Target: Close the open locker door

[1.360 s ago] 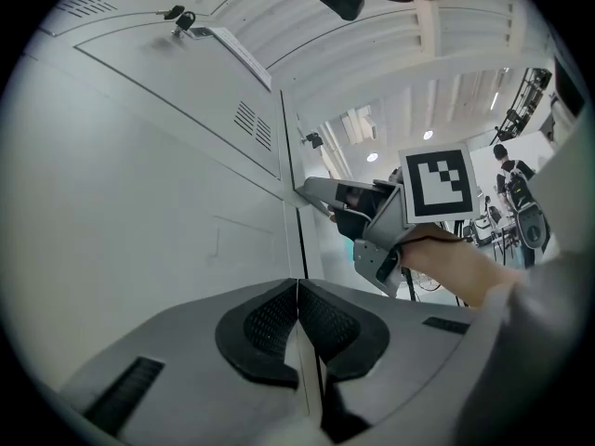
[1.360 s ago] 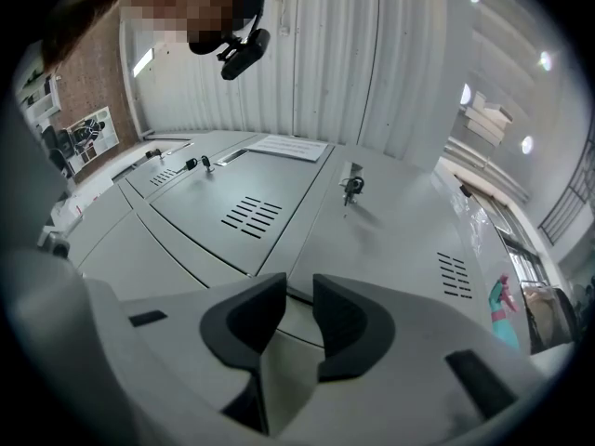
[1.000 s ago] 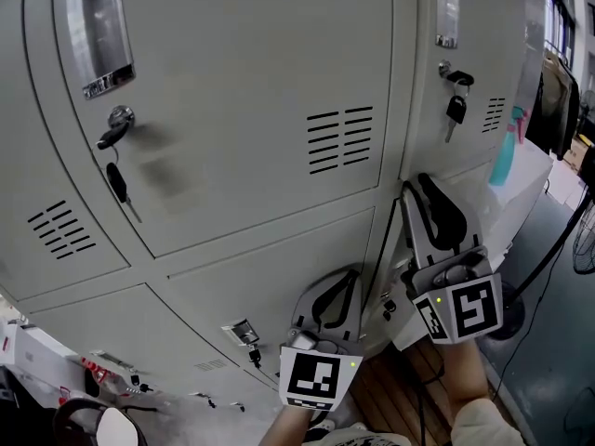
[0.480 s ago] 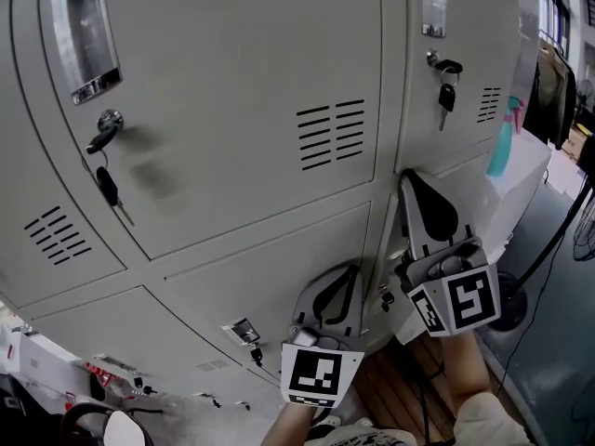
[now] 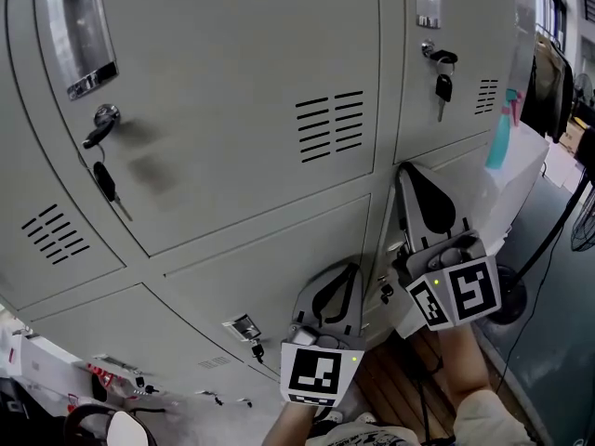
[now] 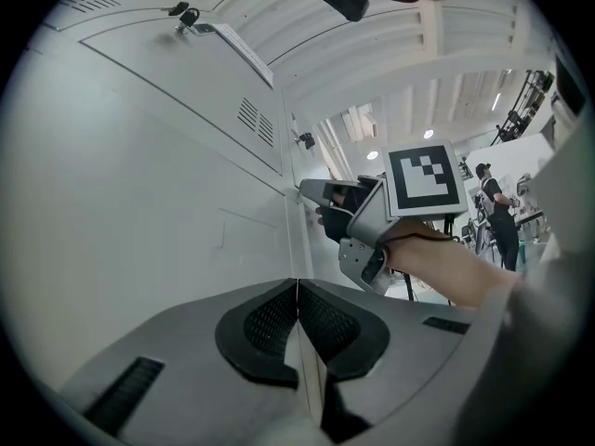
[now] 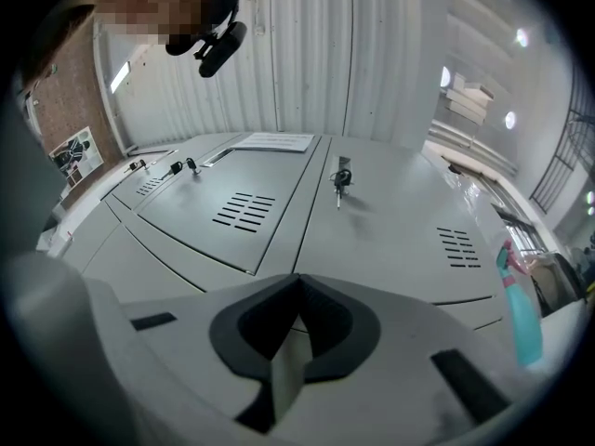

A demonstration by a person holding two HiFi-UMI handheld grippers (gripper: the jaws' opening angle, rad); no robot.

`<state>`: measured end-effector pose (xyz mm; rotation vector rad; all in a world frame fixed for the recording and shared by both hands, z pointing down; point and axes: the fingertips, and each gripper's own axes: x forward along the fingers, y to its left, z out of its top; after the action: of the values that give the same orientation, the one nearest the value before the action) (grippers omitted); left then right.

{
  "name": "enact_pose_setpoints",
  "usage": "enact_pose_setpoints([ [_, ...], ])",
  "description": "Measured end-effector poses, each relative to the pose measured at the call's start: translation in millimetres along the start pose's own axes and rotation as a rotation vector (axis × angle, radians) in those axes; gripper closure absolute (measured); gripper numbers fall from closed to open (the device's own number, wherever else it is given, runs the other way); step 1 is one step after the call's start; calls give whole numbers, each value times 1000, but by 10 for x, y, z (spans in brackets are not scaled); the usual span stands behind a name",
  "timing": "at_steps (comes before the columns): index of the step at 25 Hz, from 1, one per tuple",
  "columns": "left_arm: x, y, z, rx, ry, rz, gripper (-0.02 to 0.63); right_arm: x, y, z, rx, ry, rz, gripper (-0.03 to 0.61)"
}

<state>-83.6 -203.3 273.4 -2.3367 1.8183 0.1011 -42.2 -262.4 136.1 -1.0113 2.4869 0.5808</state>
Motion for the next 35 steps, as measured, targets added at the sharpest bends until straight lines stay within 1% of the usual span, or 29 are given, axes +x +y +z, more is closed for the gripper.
enact_pose_setpoints([
  [4, -18, 19, -21, -3, 2, -2, 606, -92, -23, 30, 14, -24, -30, 588],
  [11, 0, -10, -26, -23, -6, -23, 606, -335, -101, 25, -2, -1, -83, 588],
  [14, 26, -71, 1, -36, -11, -46, 606, -482, -144, -41, -11, 32, -114, 588],
  [17, 56, -126, -45, -45, -16, -64, 606, -635, -181, -145, -22, 75, -145, 588],
  [22, 91, -259, 20, -84, -21, -111, 606, -904, -192, -313, -52, 146, -190, 588],
  [27, 125, -365, -59, -65, -15, -136, 606, -1182, -235, -426, -28, 188, -255, 588],
  [31, 139, -459, -147, -86, 0, -164, 606, -1381, -207, -529, -33, 232, -292, 588],
  [35, 146, -516, -135, -81, 5, -180, 606, -1526, -183, -570, -20, 255, -315, 588],
])
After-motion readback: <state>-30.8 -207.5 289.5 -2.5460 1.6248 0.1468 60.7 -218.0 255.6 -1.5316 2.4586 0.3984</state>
